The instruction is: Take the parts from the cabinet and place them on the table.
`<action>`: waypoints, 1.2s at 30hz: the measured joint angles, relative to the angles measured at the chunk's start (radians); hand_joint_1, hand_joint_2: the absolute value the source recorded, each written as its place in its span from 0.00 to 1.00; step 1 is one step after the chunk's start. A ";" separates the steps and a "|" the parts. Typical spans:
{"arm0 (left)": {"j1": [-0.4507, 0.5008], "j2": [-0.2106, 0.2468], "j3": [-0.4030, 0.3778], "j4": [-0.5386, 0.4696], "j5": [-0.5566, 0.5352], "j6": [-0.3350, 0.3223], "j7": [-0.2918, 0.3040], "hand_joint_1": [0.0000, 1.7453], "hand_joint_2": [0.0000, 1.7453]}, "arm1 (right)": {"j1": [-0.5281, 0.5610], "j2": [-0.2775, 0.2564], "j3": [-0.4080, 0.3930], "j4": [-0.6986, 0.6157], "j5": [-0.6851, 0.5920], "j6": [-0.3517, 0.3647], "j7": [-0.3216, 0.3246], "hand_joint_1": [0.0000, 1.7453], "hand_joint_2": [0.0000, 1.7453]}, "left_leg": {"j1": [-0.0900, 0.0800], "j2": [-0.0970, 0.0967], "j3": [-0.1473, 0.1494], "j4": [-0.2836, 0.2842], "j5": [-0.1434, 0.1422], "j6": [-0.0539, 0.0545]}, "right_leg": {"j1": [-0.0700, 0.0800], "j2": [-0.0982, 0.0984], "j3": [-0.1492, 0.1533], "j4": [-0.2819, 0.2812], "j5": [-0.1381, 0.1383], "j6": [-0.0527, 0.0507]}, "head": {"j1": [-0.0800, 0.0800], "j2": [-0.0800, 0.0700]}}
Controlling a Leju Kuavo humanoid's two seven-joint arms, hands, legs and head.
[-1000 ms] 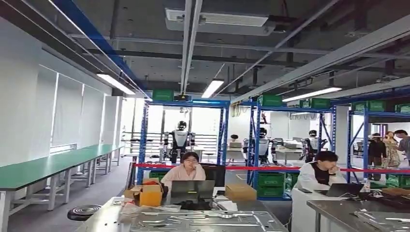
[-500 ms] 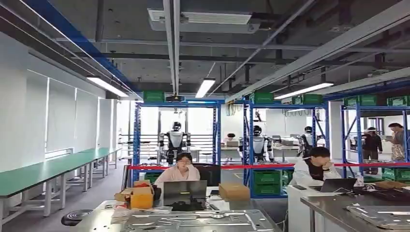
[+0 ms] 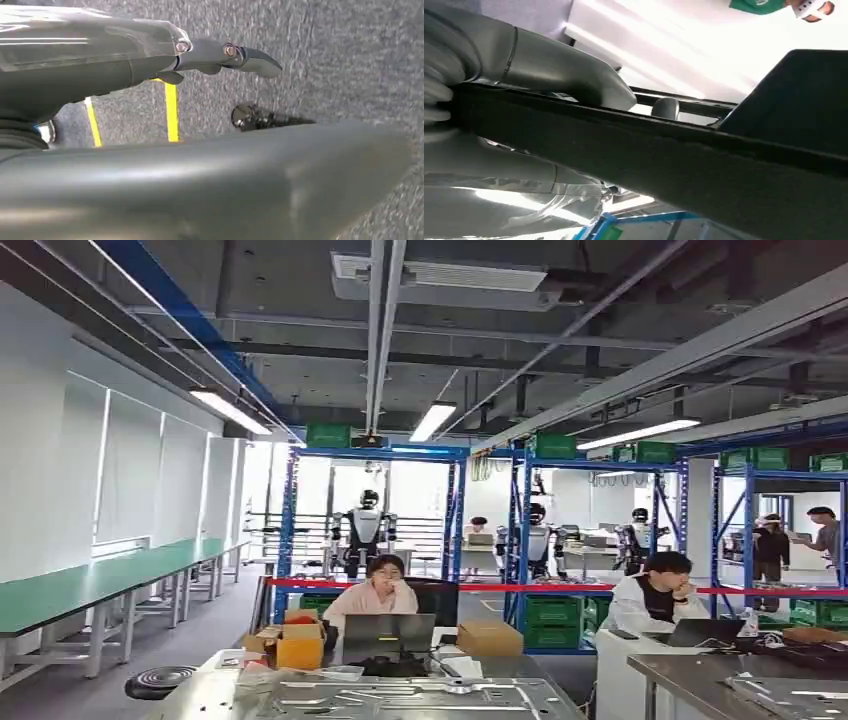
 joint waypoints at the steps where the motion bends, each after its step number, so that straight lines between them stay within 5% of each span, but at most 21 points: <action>1: 0.000 0.000 0.000 0.000 0.000 0.000 0.000 0.00 1.00 | 0.000 -0.001 0.000 0.000 0.000 0.000 0.000 1.00 1.00 | 0.000 0.000 0.005 0.000 -0.003 -0.001 | -0.002 0.000 0.010 -0.031 0.035 0.002 | 0.000 0.000; 4: 0.000 0.000 0.000 0.000 0.000 0.000 0.000 0.00 1.00 | -0.002 -0.001 -0.001 0.000 0.000 0.000 0.000 1.00 1.00 | 0.002 -0.003 0.026 -0.001 -0.016 -0.010 | -0.002 -0.003 0.118 -0.280 0.169 -0.006 | 0.000 0.000; 8: 0.000 0.000 0.000 0.000 0.000 0.000 0.000 0.00 1.00 | -0.001 -0.003 -0.002 0.000 0.000 0.000 0.000 1.00 1.00 | -0.002 -0.001 0.028 -0.012 -0.018 -0.030 | 0.008 0.000 0.129 -0.305 0.146 -0.028 | 0.000 0.000; 10: -0.003 0.000 0.000 0.000 0.000 0.000 0.000 0.00 1.00 | -0.002 -0.003 -0.003 -0.001 0.000 0.000 0.000 1.00 1.00 | -0.001 -0.001 0.032 -0.004 -0.033 -0.040 | 0.000 -0.003 0.142 -0.322 0.152 -0.041 | 0.000 0.000; 12: -0.003 -0.001 0.000 0.000 0.000 -0.001 0.000 0.00 1.00 | -0.004 -0.003 -0.002 -0.001 0.000 0.000 0.000 1.00 1.00 | -0.002 -0.002 -0.018 0.101 -0.089 -0.039 | 0.000 -0.004 0.147 -0.324 0.147 -0.054 | 0.000 0.000; 14: 0.000 -0.001 0.000 0.000 0.000 -0.001 0.000 0.00 1.00 | -0.002 -0.003 -0.002 -0.001 0.000 0.000 0.000 1.00 1.00 | -0.003 -0.002 -0.108 0.269 -0.152 -0.043 | 0.005 -0.004 0.149 -0.323 0.143 -0.060 | 0.000 0.000; 16: 0.004 -0.001 0.000 0.000 0.000 -0.001 0.000 0.00 1.00 | 0.000 -0.003 -0.002 -0.001 0.000 0.000 0.000 1.00 1.00 | -0.004 -0.002 -0.133 0.292 -0.124 -0.041 | 0.007 0.000 0.156 -0.322 0.137 -0.061 | 0.000 0.000; 19: 0.003 -0.001 0.000 0.000 0.000 -0.001 0.000 0.00 1.00 | -0.001 -0.003 -0.002 -0.001 0.000 0.000 0.000 1.00 1.00 | -0.005 -0.002 -0.042 0.062 0.027 -0.031 | 0.007 0.004 0.180 -0.319 0.120 -0.053 | 0.000 0.000; 21: 0.000 -0.001 0.000 0.000 0.000 -0.001 0.000 0.00 1.00 | -0.002 -0.004 -0.002 0.000 0.000 0.000 0.000 1.00 1.00 | -0.009 -0.002 -0.018 0.005 0.014 -0.022 | 0.014 0.007 0.179 -0.311 0.110 -0.040 | 0.000 0.000; 24: 0.002 -0.001 0.000 0.000 0.000 -0.001 0.000 0.00 1.00 | -0.003 -0.005 -0.002 0.000 0.000 0.000 0.000 1.00 1.00 | -0.011 -0.003 -0.020 0.008 0.013 -0.012 | 0.011 0.005 0.180 -0.318 0.108 -0.028 | 0.000 0.000; 26: 0.001 -0.001 0.000 0.000 0.000 0.000 -0.001 0.00 1.00 | -0.004 -0.005 -0.003 -0.002 0.000 0.000 0.000 1.00 1.00 | -0.002 -0.003 -0.008 -0.002 0.013 -0.005 | 0.010 0.004 0.173 -0.285 0.082 -0.015 | 0.000 0.000; 29: -0.002 -0.002 0.000 0.000 0.000 -0.001 0.000 0.00 1.00 | 0.000 -0.006 -0.004 -0.001 0.000 0.000 0.000 1.00 1.00 | -0.002 -0.002 -0.004 -0.002 0.007 0.004 | 0.000 0.000 0.047 -0.054 -0.014 0.001 | 0.000 0.000; 30: -0.002 -0.002 0.000 0.000 0.000 -0.001 0.000 0.00 1.00 | 0.001 -0.006 -0.004 -0.001 0.000 0.000 0.000 1.00 1.00 | -0.002 -0.002 -0.003 -0.001 0.004 0.004 | -0.001 0.000 0.014 -0.003 -0.020 0.003 | 0.000 0.000; 32: 0.001 -0.002 0.000 0.000 0.000 -0.001 0.000 0.00 1.00 | 0.000 -0.007 -0.004 -0.001 0.000 0.000 0.000 1.00 1.00 | -0.002 -0.003 0.008 -0.001 -0.003 0.002 | -0.002 0.000 0.024 -0.056 0.048 0.005 | 0.000 0.000; 34: 0.001 -0.002 0.000 0.000 0.000 -0.001 0.000 0.00 1.00 | -0.001 -0.007 -0.004 -0.001 0.000 0.000 0.000 1.00 1.00 | -0.002 -0.005 0.028 -0.002 -0.014 -0.003 | -0.002 -0.001 0.100 -0.237 0.155 -0.004 | 0.000 0.000; 36: -0.002 -0.002 0.000 0.000 0.000 -0.001 0.000 0.00 1.00 | -0.002 -0.008 -0.004 0.000 0.001 0.000 0.000 1.00 1.00 | -0.007 -0.006 0.031 -0.003 -0.021 -0.011 | 0.007 -0.002 0.128 -0.300 0.161 -0.018 | 0.000 0.000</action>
